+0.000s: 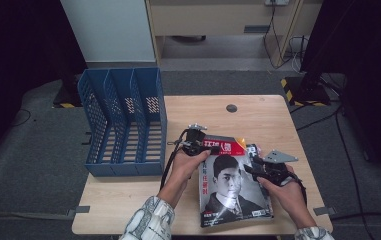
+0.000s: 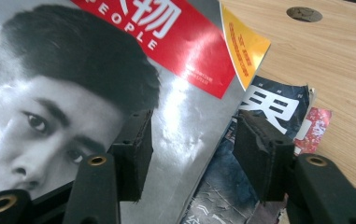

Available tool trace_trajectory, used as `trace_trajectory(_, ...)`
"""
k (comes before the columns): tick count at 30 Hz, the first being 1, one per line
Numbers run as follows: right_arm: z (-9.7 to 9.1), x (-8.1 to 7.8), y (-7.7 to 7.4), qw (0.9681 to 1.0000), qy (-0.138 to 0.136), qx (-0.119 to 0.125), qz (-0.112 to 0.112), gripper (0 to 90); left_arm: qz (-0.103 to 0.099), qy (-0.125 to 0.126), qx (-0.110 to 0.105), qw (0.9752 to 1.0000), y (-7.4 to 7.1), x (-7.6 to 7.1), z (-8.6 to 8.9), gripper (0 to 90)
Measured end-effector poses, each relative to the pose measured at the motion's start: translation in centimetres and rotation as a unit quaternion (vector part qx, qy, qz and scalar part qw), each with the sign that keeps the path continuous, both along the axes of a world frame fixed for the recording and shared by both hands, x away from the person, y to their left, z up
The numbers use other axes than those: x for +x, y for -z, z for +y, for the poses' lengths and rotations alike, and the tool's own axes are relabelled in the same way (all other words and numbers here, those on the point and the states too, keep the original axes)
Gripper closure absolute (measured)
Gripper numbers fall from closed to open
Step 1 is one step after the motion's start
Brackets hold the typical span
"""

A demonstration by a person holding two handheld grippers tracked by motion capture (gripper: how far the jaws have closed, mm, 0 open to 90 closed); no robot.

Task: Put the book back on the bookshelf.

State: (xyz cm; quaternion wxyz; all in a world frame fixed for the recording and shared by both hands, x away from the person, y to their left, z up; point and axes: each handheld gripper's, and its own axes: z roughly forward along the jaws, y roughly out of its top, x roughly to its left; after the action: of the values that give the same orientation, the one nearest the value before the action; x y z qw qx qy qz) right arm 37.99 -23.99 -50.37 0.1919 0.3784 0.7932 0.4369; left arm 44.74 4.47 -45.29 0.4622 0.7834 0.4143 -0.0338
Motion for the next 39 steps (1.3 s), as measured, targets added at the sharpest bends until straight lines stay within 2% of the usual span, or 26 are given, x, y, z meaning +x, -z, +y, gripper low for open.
trace_trajectory(5, 0.0, 0.0, 0.0, 1.0000, 0.002, 0.000, 0.003, 49.0, -0.008, 0.003, 0.005, 1.0000, -0.3, -0.1, 0.0, 83.2)
trace_trajectory(9, -0.4, 0.1, -0.1, 0.9999, 0.014, 0.009, -0.001, 48.4, -0.010, 0.000, 0.002, 0.9999, -0.7, -0.1, 0.2, 83.5)
trace_trajectory(14, -1.9, 0.4, -0.2, 0.9985, 0.052, 0.021, -0.002, 48.1, -0.015, -0.004, 0.001, 0.9999, -1.8, -0.2, 0.8, 84.4)
trace_trajectory(15, -1.9, 0.4, -0.2, 0.9985, 0.052, 0.021, -0.002, 48.1, -0.015, -0.004, 0.001, 0.9999, -1.8, -0.2, 0.8, 84.6)
trace_trajectory(16, -2.4, 0.5, -0.1, 0.9975, 0.067, 0.022, 0.000, 47.8, -0.020, -0.005, 0.002, 0.9998, -2.3, -0.3, 1.0, 84.9)
trace_trajectory(17, -2.4, 0.5, -0.1, 0.9975, 0.067, 0.022, 0.000, 47.8, -0.020, -0.005, 0.002, 0.9998, -2.3, -0.3, 1.0, 85.1)
trace_trajectory(18, -2.8, 0.5, 0.0, 0.9965, 0.081, 0.020, 0.003, 47.3, -0.025, -0.006, 0.002, 0.9997, -2.8, -0.3, 1.1, 85.2)
trace_trajectory(19, -2.8, 0.5, 0.0, 0.9965, 0.081, 0.020, 0.003, 47.3, -0.025, -0.006, 0.002, 0.9997, -2.8, -0.3, 1.1, 85.4)
trace_trajectory(20, -3.3, 0.5, 0.1, 0.9951, 0.098, 0.016, 0.006, 46.9, -0.030, -0.006, 0.002, 0.9995, -3.2, -0.4, 1.2, 85.6)
trace_trajectory(22, -3.7, 0.5, 0.3, 0.9938, 0.109, 0.017, 0.012, 46.7, -0.033, -0.007, 0.004, 0.9994, -3.5, -0.4, 1.3, 85.8)
trace_trajectory(27, -4.4, 0.7, 0.4, 0.9915, 0.127, 0.018, 0.019, 45.5, -0.033, -0.006, 0.005, 0.9994, -4.1, -0.4, 1.4, 86.2)
trace_trajectory(36, -5.4, 0.9, 0.9, 0.9870, 0.157, 0.007, 0.031, 44.3, -0.049, -0.003, 0.005, 0.9988, -5.8, -0.6, 1.7, 86.4)
trace_trajectory(39, -5.5, 0.9, 0.9, 0.9866, 0.160, 0.007, 0.032, 44.0, -0.053, -0.002, 0.003, 0.9986, -6.2, -0.6, 1.8, 86.5)
